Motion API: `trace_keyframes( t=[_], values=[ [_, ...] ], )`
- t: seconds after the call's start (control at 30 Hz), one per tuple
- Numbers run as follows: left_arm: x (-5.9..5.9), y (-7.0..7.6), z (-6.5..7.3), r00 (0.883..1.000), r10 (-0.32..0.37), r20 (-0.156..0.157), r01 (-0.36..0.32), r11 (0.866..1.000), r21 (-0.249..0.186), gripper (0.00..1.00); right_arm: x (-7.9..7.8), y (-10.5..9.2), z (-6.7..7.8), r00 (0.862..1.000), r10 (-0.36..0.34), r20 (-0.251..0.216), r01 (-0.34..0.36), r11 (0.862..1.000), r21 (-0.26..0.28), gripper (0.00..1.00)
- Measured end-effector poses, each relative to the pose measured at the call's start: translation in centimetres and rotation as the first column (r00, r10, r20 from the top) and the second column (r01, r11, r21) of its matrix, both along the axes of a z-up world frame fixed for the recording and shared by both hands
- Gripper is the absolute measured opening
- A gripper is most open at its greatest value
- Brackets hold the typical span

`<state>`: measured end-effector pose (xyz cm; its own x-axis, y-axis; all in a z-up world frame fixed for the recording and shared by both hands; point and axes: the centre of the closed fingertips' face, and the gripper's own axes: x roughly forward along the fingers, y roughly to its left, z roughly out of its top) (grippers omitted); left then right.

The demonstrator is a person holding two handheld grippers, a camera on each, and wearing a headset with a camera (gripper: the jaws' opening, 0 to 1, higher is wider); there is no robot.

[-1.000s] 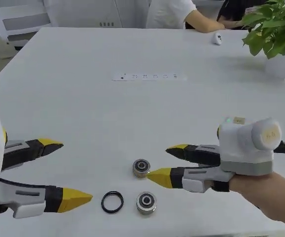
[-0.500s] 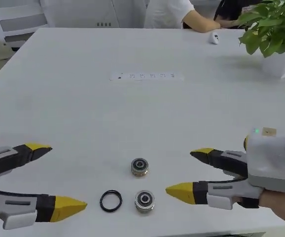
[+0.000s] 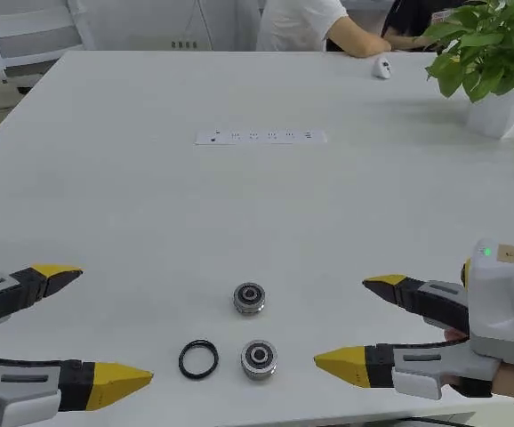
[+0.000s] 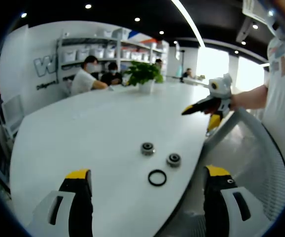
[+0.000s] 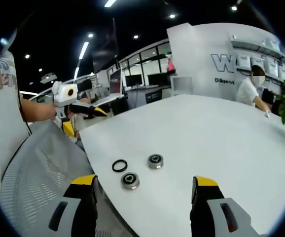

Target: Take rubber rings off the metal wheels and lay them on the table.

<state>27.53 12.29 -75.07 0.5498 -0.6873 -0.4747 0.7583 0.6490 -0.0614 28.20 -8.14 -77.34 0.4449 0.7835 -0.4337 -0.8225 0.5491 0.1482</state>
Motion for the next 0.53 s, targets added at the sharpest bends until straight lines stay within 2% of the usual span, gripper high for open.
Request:
trace_keyframes(
  t=[0.3, 0.53],
  values=[
    [-0.37, 0.40, -0.13, 1.000, 0.012, -0.002, -0.012, 1.000, 0.007, 0.95, -0.51, -0.56, -0.32, 1.000, -0.022, -0.013, 0.022, 1.000, -0.009, 0.77],
    [-0.70, 0.33, -0.14, 1.000, 0.010, 0.001, -0.010, 1.000, 0.013, 0.95, -0.61, -0.57, -0.19, 1.000, -0.029, -0.006, 0.029, 0.999, -0.013, 0.77]
  ],
)
